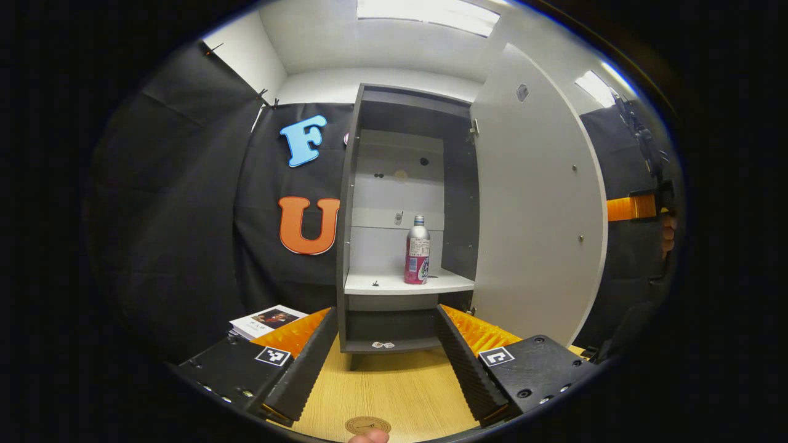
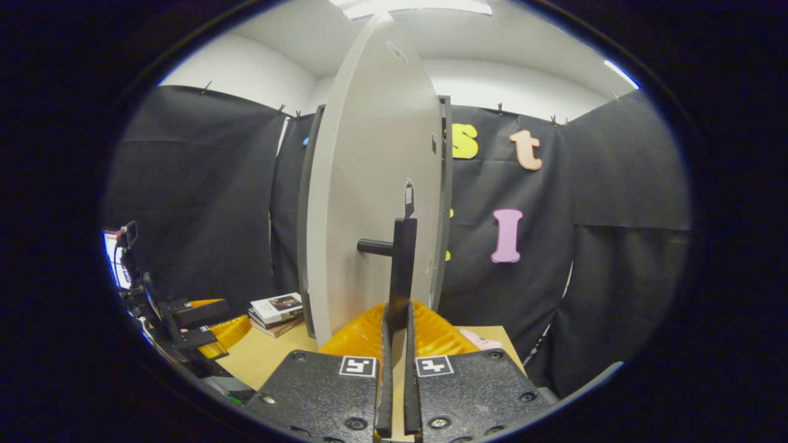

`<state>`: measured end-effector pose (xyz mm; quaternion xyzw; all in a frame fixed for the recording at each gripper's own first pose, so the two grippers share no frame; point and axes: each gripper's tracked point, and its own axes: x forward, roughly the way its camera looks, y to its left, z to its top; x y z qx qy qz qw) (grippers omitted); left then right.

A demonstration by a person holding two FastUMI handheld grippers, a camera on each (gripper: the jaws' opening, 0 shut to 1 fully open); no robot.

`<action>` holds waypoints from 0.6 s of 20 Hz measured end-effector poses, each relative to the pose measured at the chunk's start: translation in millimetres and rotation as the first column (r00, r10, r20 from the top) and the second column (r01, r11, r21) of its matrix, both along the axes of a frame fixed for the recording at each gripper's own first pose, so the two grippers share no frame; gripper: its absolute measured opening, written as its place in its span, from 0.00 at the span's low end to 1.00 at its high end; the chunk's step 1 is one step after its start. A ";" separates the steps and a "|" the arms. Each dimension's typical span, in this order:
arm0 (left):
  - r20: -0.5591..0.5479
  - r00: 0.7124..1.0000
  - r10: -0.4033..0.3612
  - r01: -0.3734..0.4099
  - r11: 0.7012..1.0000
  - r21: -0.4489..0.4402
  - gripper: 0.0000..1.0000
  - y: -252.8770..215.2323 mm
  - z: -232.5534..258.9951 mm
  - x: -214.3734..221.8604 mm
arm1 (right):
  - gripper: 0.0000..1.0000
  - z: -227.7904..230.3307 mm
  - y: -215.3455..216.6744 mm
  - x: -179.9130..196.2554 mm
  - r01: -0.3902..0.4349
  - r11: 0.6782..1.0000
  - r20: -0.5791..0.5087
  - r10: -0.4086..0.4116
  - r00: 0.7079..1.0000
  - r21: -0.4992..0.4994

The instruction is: Open the cabinet door with the right hand, grasp the bottle in the cabinet with the left hand and place it on the coaster, then close the cabinet door with the right hand.

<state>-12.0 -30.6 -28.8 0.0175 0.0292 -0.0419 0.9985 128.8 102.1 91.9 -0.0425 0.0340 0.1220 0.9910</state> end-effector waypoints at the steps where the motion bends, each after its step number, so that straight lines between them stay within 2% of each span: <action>1: -0.001 1.000 0.000 0.000 1.000 0.001 0.95 -0.8 -0.5 0.8 | 0.09 0.2 -3.2 0.0 0.006 1.000 0.002 -0.006 1.000 -0.001; 7: 0.000 1.000 0.005 -0.005 1.000 -0.002 0.95 -1.0 -1.0 -0.1 | 0.06 2.4 -23.2 3.9 0.033 0.999 0.007 -0.033 0.999 0.007; 12: -0.002 1.000 0.009 -0.009 1.000 0.004 0.95 0.1 -3.4 -3.2 | 0.04 1.9 -58.8 15.9 0.120 0.993 0.014 -0.120 0.993 0.002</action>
